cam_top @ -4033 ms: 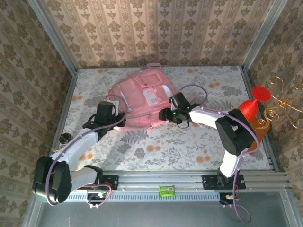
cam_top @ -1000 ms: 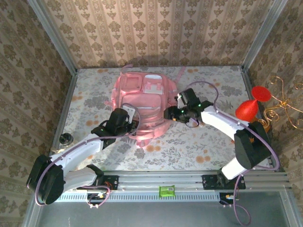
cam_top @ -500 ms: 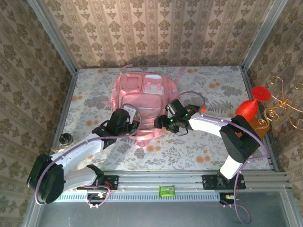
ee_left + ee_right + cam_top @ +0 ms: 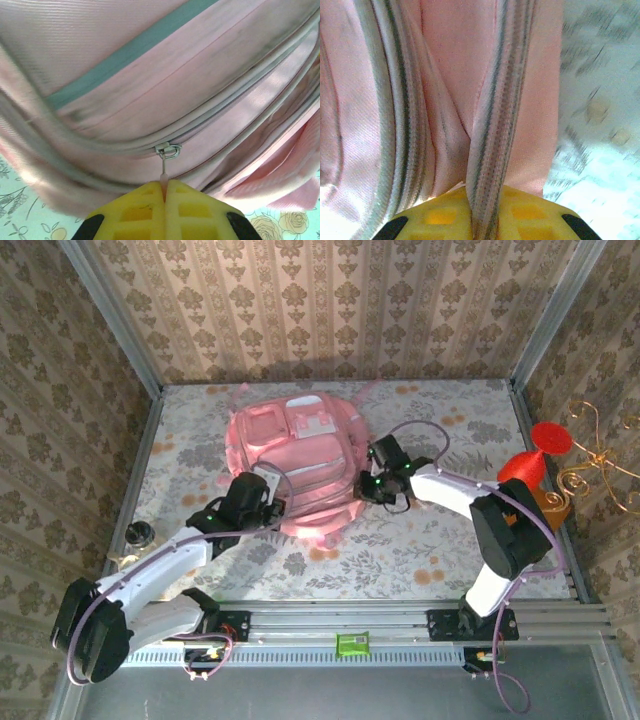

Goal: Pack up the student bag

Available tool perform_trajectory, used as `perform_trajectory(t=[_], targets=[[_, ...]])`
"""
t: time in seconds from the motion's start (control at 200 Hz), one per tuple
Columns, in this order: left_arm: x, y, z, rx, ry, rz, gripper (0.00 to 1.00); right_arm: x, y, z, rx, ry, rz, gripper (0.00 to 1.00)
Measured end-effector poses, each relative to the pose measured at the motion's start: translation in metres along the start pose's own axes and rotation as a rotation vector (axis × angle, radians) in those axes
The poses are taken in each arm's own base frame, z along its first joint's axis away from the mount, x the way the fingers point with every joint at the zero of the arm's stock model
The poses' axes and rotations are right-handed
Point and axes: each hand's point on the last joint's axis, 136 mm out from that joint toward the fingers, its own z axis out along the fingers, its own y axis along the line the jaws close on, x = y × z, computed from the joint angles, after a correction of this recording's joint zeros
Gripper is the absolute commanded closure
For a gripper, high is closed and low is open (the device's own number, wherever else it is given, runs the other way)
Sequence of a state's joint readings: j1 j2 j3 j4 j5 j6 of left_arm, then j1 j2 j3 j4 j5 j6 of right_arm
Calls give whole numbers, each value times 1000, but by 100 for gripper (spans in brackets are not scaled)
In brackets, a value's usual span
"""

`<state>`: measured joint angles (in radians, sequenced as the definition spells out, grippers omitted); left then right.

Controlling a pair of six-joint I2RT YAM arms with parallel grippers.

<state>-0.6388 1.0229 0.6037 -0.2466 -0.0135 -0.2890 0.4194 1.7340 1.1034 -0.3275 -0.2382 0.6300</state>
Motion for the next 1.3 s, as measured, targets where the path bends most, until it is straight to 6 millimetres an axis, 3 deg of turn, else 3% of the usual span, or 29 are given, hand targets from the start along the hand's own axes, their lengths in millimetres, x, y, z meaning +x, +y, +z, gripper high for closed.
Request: perform_trajectory(t=[0.13,0.215,0.355,0.43,0.54,0.7,0.78,0.89,0.97,1.08,1.3], targets=[[-5,-12,-3,80,-28,-1,100,-27,3,7,17,-1,-26,71],[-4,-20,-3,127,-29,0,100,-40,3,10,40,-12,-47,59],[-4,-28,-1,172,-25,-4,100,-45,2,3,56,-35,-72,40],[-4,-30,1,180,-23,-6,100,-33,1,-4,49,-35,-75,34],[-3,-30,5,180,-15,-5,100,3,10,-12,23,-4,-81,27],[1,-32,12,182,7,0,100,54,30,-3,-26,58,-97,24],[3,-33,13,184,12,3,100,66,34,6,-43,79,-81,32],[3,-33,13,181,13,4,100,64,34,17,-50,78,-53,57],[3,-32,12,169,10,8,100,62,29,21,-38,82,-38,68],[-1,-27,6,138,-13,12,100,50,21,19,-30,64,-32,75],[-7,-2,0,62,-39,-23,100,16,-2,7,1,25,-16,79]])
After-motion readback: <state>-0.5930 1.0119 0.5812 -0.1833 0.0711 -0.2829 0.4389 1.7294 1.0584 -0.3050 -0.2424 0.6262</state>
